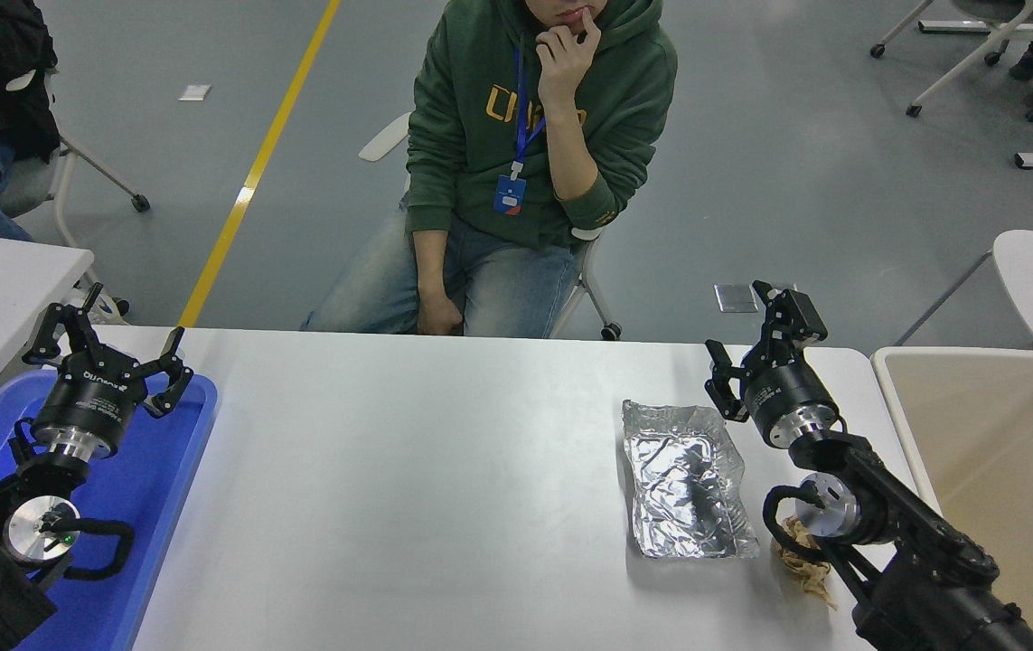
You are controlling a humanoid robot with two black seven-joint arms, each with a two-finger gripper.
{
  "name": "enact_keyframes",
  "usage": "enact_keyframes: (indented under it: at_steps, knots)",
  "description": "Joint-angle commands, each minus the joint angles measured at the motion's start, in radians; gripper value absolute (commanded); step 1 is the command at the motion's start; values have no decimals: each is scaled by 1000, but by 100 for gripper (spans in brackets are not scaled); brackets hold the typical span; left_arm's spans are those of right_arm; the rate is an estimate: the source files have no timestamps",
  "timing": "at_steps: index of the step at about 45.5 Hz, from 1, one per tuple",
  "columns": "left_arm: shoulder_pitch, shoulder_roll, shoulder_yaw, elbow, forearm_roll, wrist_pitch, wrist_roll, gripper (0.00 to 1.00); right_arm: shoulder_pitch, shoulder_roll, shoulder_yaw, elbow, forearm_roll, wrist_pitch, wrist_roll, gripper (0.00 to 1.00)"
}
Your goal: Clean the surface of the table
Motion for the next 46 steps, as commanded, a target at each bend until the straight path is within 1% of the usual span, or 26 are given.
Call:
enact_keyframes:
  at_steps: [1,6,15,18,25,37,40,46]
  knots:
    - [0,0,0,0,0,0,0,100,8,-145,-191,56,-45,-1,0,99]
    - [0,0,0,0,0,0,0,100,16,-211,-255,74,-120,-5,0,99]
    - [0,0,0,0,0,0,0,100,19,-291,-338,110,-296,-6,0,99]
    - [0,0,0,0,0,0,0,100,22,-307,-364,122,-330,-6,-1,99]
    - [0,0,0,0,0,0,0,100,71,-371,-478,173,-345,-6,-4,99]
    - [0,0,0,0,0,0,0,100,252,-495,-737,199,-379,-3,-23,99]
    - [0,0,0,0,0,0,0,100,306,-514,-798,215,-379,0,-53,99]
    - [0,0,0,0,0,0,0,100,349,-532,-835,257,-381,17,-98,99]
